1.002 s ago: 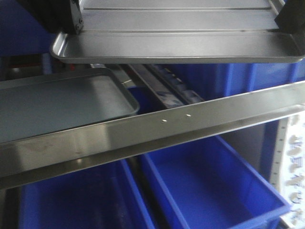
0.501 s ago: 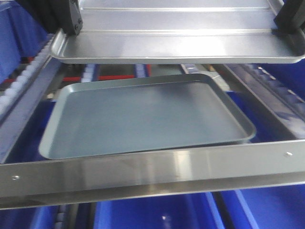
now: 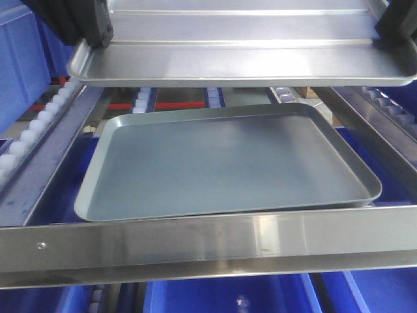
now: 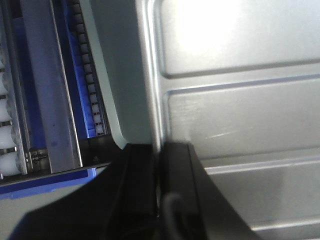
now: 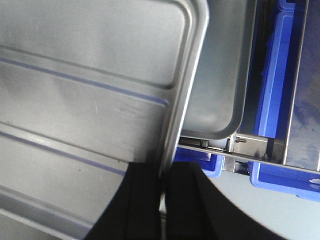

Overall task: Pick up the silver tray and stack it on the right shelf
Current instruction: 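Turn and approach the shelf holding the larger grey-green tray, then lower the silver tray onto the grey-green tray and open both grippers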

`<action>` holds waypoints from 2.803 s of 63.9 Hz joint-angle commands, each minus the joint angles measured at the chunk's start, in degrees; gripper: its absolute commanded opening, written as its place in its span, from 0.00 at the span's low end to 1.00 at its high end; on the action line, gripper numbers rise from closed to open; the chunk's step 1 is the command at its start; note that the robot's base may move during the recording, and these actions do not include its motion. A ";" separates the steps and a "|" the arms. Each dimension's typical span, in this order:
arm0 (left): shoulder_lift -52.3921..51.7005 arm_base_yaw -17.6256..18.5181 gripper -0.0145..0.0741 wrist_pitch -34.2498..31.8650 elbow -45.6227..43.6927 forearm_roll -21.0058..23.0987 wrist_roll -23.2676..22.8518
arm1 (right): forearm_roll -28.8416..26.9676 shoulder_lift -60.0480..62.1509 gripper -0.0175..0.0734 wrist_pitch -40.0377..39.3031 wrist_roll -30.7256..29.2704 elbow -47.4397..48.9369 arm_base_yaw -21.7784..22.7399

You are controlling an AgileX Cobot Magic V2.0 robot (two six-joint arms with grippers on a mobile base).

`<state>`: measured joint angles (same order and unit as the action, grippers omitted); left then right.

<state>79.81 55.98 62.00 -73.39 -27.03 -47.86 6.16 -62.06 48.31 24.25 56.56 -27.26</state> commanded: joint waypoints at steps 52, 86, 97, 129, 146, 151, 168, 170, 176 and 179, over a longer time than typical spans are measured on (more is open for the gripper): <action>-1.95 0.33 0.06 1.81 -1.27 -5.37 2.13 | 3.99 1.30 0.26 -3.58 -1.43 1.72 0.25; 4.08 -13.30 0.06 -8.79 -5.28 3.78 5.85 | 4.24 -13.39 0.26 -0.07 -2.21 14.87 1.36; 9.35 -14.73 0.06 -12.86 -5.28 -0.21 5.85 | 4.24 -22.85 0.26 -1.77 -2.51 18.21 5.26; 22.24 -19.84 0.06 -17.36 -5.28 2.46 5.85 | 4.35 -36.17 0.26 -10.97 -3.40 18.37 7.15; 23.01 -19.84 0.08 -21.45 -5.28 3.99 5.85 | 4.41 -36.68 0.26 -10.31 -3.40 18.37 7.15; 23.01 -19.84 0.17 -21.69 -5.28 4.14 5.85 | 4.41 -36.68 0.27 -9.75 -3.40 18.37 7.15; 23.01 -19.84 0.63 -19.47 -5.28 4.59 5.85 | 4.61 -36.68 0.63 -9.05 -3.40 18.37 7.17; 23.01 -19.84 0.65 -19.36 -5.28 4.59 5.85 | 4.75 -36.68 0.70 -8.98 -3.40 18.37 7.22; 22.89 -19.84 0.65 -19.17 -5.28 4.59 5.85 | 4.81 -36.68 0.85 -8.39 -3.40 18.37 7.22; 22.89 -19.84 0.65 -18.93 -5.28 4.59 5.85 | 4.81 -36.68 0.89 -8.01 -3.40 18.37 7.22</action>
<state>105.51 36.23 43.39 -76.88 -21.27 -41.96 9.57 -101.52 41.08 21.71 72.99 -20.41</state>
